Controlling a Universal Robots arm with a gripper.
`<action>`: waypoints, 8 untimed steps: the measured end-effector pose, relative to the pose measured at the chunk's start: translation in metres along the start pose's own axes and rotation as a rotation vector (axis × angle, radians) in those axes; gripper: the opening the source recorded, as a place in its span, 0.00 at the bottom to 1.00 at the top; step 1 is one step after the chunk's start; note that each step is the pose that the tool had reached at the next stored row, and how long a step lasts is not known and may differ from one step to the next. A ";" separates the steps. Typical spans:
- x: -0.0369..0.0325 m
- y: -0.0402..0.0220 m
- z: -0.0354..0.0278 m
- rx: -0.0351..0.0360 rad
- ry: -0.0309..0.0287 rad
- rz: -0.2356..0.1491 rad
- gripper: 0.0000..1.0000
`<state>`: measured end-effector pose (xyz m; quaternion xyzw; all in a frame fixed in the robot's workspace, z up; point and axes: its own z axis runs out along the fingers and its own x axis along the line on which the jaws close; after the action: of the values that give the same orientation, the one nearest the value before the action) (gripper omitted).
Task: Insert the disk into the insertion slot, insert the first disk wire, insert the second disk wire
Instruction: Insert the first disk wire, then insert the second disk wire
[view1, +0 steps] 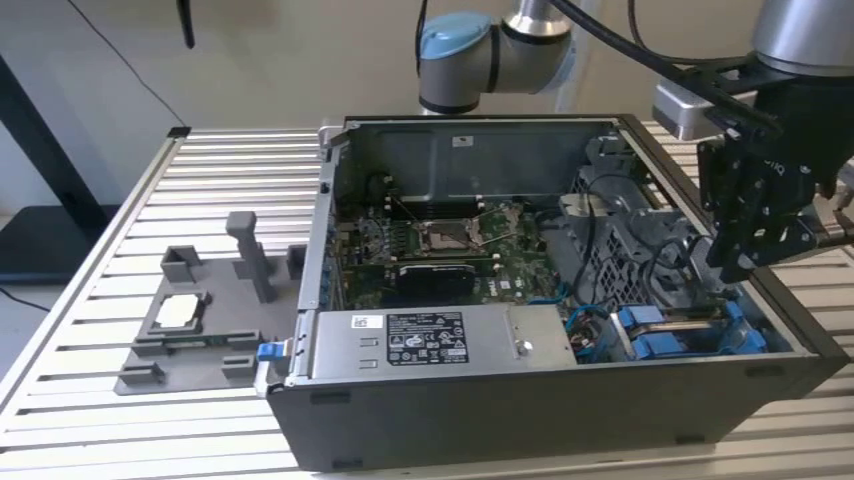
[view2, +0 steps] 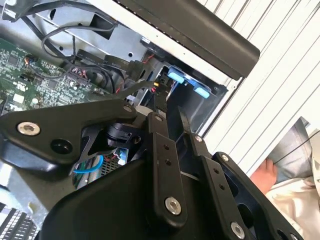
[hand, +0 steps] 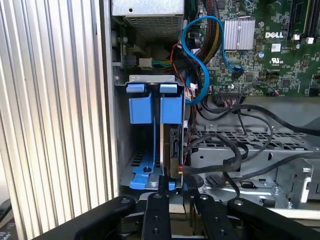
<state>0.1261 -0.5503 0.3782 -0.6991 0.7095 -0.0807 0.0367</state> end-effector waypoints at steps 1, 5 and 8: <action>0.0000 0.0000 -0.0001 0.0000 0.0001 0.000 0.27; 0.0000 -0.0007 -0.0002 -0.0008 0.0004 0.000 0.27; -0.0001 -0.0049 0.0006 -0.0126 0.0005 -0.001 0.27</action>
<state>0.1310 -0.5502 0.3785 -0.6996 0.7097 -0.0764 0.0321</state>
